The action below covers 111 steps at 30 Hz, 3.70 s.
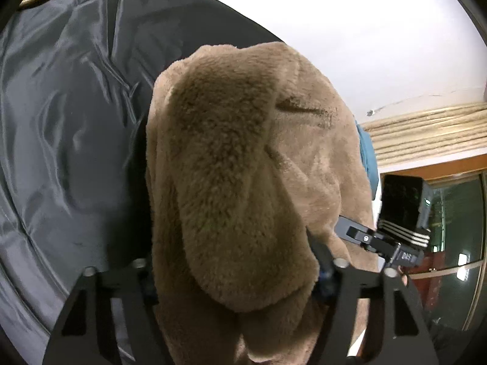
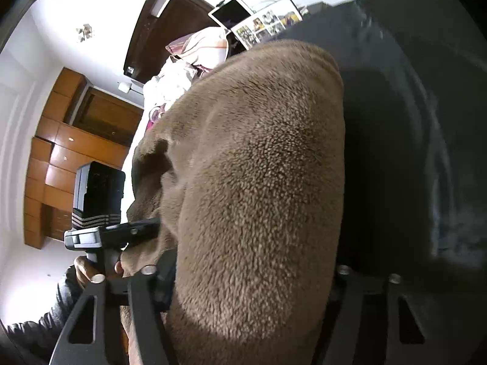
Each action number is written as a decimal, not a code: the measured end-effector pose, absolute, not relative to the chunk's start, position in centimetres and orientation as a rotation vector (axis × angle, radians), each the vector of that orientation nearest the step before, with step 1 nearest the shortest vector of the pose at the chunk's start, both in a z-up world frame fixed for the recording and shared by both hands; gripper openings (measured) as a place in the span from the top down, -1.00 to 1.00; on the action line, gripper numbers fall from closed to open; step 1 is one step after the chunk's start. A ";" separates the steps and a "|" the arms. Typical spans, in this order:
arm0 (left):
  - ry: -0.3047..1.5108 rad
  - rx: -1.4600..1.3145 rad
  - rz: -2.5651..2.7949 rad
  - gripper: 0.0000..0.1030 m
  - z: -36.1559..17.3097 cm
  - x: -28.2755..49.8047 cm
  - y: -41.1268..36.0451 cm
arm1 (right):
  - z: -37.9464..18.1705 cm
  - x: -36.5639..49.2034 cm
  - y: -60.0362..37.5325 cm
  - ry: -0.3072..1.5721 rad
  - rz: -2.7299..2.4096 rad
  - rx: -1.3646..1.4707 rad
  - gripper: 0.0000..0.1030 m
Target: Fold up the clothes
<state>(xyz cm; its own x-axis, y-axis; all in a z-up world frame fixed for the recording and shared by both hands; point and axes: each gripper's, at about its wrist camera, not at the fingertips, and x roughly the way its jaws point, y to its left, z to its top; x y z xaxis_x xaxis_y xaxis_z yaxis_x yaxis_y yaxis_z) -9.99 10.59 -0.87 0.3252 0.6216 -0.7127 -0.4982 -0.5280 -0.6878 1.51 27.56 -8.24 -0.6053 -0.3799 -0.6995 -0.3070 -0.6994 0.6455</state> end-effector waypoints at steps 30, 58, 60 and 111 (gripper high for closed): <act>-0.138 -1.352 1.343 -0.04 12.3 15.0 49.9 | 9.5 32.4 58.7 -0.931 -3.013 1.094 -0.11; 0.107 -1.386 1.397 -0.04 8.9 24.8 66.6 | 2.5 34.8 76.7 -1.056 -3.046 1.248 -0.11; 0.129 -1.387 1.405 -0.09 8.5 25.3 66.5 | 2.1 34.7 76.6 -1.014 -3.067 1.266 -0.11; 0.298 -1.340 1.659 -0.61 5.3 16.6 67.1 | -0.6 30.7 54.2 0.172 -3.467 1.294 -0.57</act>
